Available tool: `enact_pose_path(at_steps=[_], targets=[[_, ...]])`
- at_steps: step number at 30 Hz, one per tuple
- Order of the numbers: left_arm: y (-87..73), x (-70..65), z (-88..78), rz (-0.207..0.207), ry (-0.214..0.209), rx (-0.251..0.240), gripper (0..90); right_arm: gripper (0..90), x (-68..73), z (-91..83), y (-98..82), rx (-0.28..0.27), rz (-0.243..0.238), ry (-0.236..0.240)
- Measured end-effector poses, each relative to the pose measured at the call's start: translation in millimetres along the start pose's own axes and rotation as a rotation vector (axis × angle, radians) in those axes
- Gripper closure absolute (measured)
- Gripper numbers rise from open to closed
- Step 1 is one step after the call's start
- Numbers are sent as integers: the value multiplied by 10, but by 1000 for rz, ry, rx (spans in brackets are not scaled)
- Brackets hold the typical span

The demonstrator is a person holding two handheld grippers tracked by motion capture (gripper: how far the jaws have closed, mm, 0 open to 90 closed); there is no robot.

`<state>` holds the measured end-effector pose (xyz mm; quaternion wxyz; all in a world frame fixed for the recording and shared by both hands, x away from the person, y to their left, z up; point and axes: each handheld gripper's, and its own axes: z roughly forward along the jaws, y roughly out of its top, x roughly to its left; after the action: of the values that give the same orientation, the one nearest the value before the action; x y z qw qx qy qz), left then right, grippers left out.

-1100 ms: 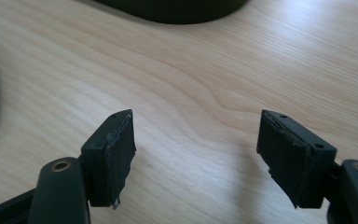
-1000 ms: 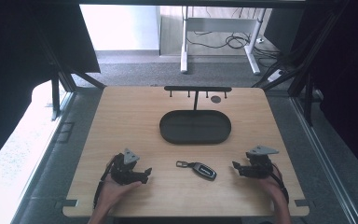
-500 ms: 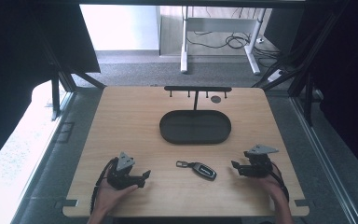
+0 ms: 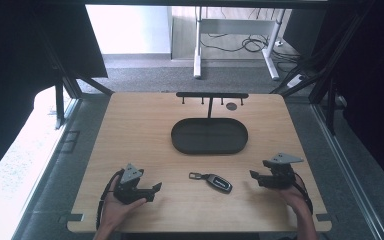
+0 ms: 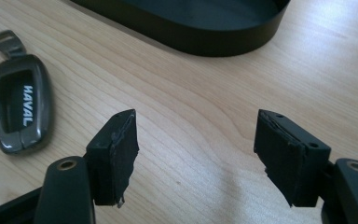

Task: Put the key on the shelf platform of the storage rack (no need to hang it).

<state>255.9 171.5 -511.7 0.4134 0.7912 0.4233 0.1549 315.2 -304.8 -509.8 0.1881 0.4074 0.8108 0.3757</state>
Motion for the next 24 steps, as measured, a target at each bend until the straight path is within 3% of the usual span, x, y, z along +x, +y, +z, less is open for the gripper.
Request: enact_pose_path(at_steps=[9, 15, 19, 24], targets=[[10, 62, -59, -22, 0, -16, 178, 310, 61, -135, 209, -20, -8, 38], [23, 65, -93, -20, 10, -23, 179, 327, 135, -174, 426, 45, -58, 72], [29, 42, -87, -8, 9, -19, 179, 334, 245, -185, 626, 101, -115, 98], [29, 30, -76, 3, 10, -8, 180, 345, 382, -144, 765, 159, -146, 119]])
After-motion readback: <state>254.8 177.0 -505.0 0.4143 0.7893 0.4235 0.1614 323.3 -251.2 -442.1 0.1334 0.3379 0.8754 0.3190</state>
